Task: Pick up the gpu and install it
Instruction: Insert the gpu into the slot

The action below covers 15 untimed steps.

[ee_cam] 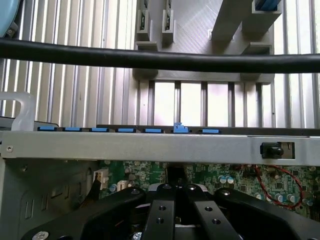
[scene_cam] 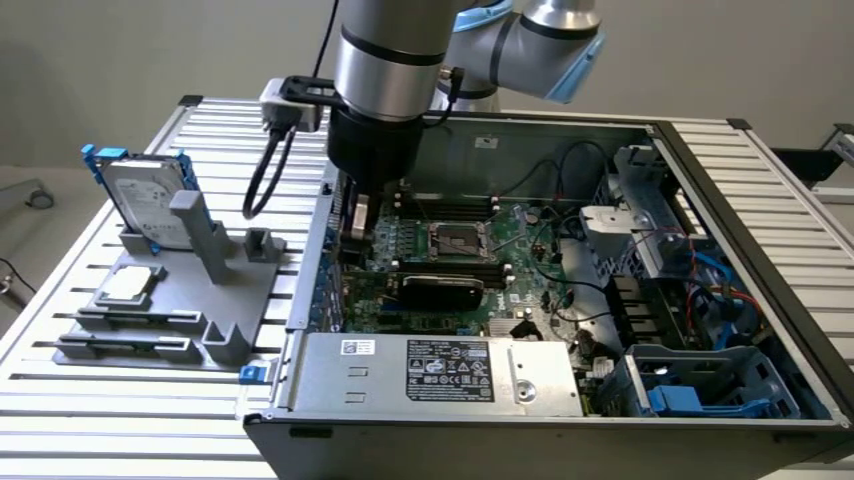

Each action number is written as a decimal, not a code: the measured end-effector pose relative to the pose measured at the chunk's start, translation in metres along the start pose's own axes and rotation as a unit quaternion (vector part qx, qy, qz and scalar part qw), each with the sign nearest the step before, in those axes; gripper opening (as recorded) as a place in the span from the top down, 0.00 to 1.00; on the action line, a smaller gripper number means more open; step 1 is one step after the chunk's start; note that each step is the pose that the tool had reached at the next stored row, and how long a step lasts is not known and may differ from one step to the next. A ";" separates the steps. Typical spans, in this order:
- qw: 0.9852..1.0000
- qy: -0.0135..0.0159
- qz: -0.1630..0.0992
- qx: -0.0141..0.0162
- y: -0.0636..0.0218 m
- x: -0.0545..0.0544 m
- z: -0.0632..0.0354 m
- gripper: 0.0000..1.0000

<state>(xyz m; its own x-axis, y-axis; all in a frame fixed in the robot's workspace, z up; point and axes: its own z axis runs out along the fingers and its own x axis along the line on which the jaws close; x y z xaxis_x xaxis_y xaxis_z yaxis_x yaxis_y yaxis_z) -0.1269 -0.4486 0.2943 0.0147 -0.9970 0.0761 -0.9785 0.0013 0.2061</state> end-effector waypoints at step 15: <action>1.000 0.000 -0.001 -0.008 0.0006 -0.003 -0.0024 0.89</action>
<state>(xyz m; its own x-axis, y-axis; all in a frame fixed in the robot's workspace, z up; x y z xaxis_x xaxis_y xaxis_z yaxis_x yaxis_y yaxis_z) -0.1271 -0.4458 0.2965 0.0157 -0.9970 0.0759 -0.9750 0.0015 0.2220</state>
